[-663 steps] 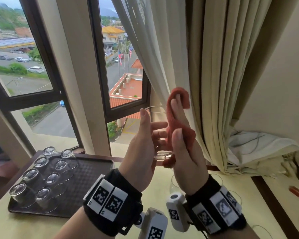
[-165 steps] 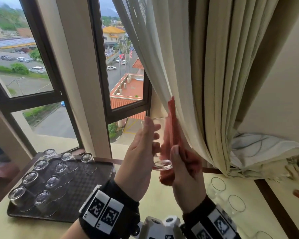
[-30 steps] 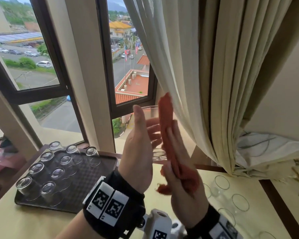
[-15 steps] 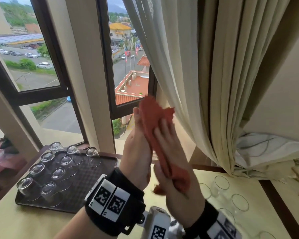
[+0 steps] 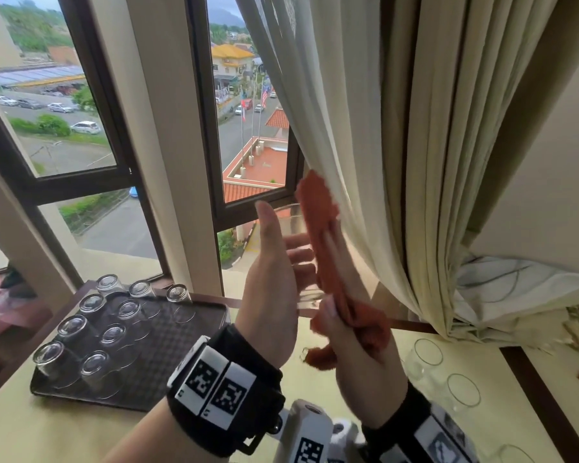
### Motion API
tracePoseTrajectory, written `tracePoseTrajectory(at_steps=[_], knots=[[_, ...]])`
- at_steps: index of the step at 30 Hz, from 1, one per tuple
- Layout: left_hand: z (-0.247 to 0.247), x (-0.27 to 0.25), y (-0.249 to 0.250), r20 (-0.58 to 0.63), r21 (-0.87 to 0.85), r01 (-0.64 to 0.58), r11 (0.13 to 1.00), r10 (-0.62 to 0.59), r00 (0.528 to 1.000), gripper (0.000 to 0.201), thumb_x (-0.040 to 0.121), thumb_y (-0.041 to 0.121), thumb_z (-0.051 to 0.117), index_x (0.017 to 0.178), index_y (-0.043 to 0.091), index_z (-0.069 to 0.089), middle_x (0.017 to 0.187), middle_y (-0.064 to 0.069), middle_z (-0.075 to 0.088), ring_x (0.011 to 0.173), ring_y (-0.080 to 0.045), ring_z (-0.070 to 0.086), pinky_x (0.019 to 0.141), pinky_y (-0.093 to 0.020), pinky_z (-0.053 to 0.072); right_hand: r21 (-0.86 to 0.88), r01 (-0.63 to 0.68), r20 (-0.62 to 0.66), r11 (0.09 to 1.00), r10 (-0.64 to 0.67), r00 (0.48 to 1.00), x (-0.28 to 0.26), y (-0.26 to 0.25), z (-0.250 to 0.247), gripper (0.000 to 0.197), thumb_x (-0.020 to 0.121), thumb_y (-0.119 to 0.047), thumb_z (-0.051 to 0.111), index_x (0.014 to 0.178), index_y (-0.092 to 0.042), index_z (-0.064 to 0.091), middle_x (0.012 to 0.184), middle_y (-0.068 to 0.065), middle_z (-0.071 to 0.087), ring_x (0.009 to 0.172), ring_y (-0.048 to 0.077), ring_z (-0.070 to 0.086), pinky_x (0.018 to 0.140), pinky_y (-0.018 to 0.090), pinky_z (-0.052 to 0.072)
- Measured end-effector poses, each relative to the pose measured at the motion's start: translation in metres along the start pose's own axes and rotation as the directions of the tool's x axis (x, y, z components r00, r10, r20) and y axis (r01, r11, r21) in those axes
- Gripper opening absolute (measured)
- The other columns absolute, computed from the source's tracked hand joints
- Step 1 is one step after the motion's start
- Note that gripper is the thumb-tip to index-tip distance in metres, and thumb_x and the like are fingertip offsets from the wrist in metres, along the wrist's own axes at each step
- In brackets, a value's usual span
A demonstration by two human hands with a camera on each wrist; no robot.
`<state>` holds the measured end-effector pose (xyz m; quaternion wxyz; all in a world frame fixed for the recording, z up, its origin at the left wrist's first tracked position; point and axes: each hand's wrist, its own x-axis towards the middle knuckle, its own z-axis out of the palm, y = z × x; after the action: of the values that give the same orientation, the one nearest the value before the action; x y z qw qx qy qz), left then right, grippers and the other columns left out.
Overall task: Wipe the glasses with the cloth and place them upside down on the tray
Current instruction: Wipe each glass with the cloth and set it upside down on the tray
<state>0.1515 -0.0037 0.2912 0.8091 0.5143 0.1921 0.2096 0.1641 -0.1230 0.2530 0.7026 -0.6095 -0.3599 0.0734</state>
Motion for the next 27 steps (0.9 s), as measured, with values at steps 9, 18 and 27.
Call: tracePoseTrajectory(at_steps=[9,18,27], knots=[[-0.011,0.007,0.002,0.091,0.039,-0.096,0.995,0.092,0.992,0.090,0.067,0.071,0.086,0.126,0.012,0.053,0.084,0.001,0.067,0.071,-0.012,0.066,0.078,-0.037,0.061,0.031,-0.177,-0.095,0.984,0.179,0.979,-0.008,0.020,-0.006,0.049,0.090,-0.057,0.060,0.138,-0.057,0.059,0.091,0.015,0.074,0.068,0.031,0.070,0.056,0.035,0.055],[0.001,-0.004,-0.003,0.071,0.021,-0.009,1.000,0.007,0.997,0.080,0.098,0.082,0.039,0.121,0.018,0.079,0.123,-0.013,0.078,0.118,-0.030,0.072,0.108,-0.054,0.054,-0.077,0.063,0.007,0.995,-0.063,0.998,-0.004,-0.005,-0.008,0.047,0.104,-0.039,0.056,0.143,-0.064,0.049,0.139,-0.026,0.057,0.094,-0.005,0.063,0.062,0.026,0.058],[-0.010,-0.001,-0.006,0.103,0.052,-0.010,0.999,0.005,0.995,0.080,0.100,0.076,0.036,0.125,0.010,0.074,0.105,-0.019,0.074,0.091,-0.030,0.073,0.088,-0.049,0.060,0.071,-0.136,-0.124,0.988,0.144,0.982,0.006,0.014,-0.009,0.041,0.099,-0.044,0.058,0.140,-0.049,0.063,0.089,0.029,0.065,0.067,0.024,0.062,0.059,0.037,0.054]])
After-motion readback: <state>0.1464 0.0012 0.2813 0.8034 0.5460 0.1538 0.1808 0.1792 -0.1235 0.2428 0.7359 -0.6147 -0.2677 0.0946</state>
